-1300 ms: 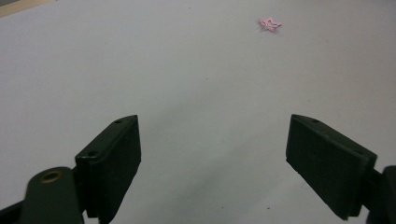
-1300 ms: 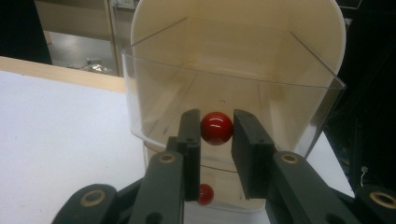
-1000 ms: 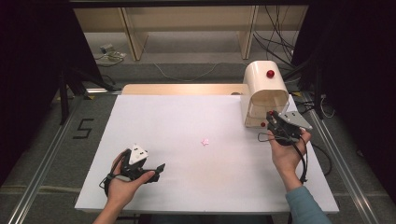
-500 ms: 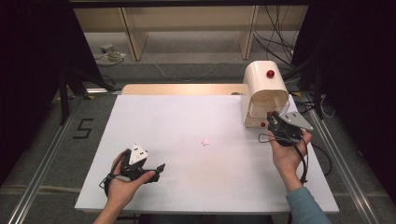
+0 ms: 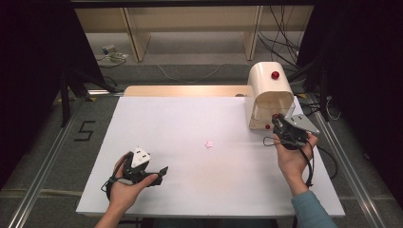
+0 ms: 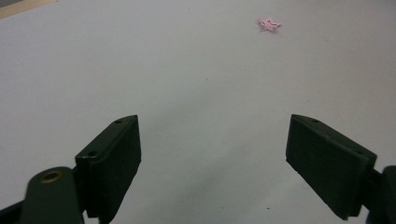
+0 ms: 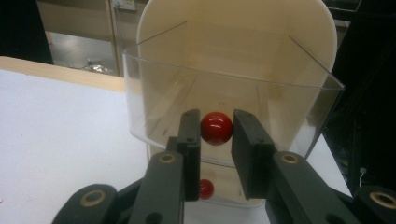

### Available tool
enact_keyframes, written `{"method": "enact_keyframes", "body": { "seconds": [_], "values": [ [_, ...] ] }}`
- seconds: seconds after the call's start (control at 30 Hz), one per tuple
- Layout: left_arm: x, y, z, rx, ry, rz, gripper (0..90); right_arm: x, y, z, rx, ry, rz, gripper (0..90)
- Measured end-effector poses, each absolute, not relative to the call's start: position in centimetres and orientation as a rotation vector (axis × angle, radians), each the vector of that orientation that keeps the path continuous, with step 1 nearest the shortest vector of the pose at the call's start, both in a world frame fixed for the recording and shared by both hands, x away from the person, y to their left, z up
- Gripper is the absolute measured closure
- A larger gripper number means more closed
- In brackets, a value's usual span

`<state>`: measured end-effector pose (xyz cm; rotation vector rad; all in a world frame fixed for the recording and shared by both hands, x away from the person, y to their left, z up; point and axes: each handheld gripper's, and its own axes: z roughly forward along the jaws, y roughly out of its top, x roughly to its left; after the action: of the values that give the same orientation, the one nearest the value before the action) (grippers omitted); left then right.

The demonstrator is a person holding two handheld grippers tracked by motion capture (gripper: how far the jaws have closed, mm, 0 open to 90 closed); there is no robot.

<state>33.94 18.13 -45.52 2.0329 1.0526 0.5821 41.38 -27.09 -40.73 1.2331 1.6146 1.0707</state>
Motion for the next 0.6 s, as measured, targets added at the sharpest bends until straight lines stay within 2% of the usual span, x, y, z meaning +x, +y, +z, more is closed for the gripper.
{"method": "enact_keyframes", "body": {
  "seconds": [0.6],
  "values": [
    [33.9, 18.13, -45.48, 2.035, 1.053, 0.583, 18.1, 41.02, -27.07, -40.69, 1.228, 1.61, 1.076, 73.9]
  ]
}}
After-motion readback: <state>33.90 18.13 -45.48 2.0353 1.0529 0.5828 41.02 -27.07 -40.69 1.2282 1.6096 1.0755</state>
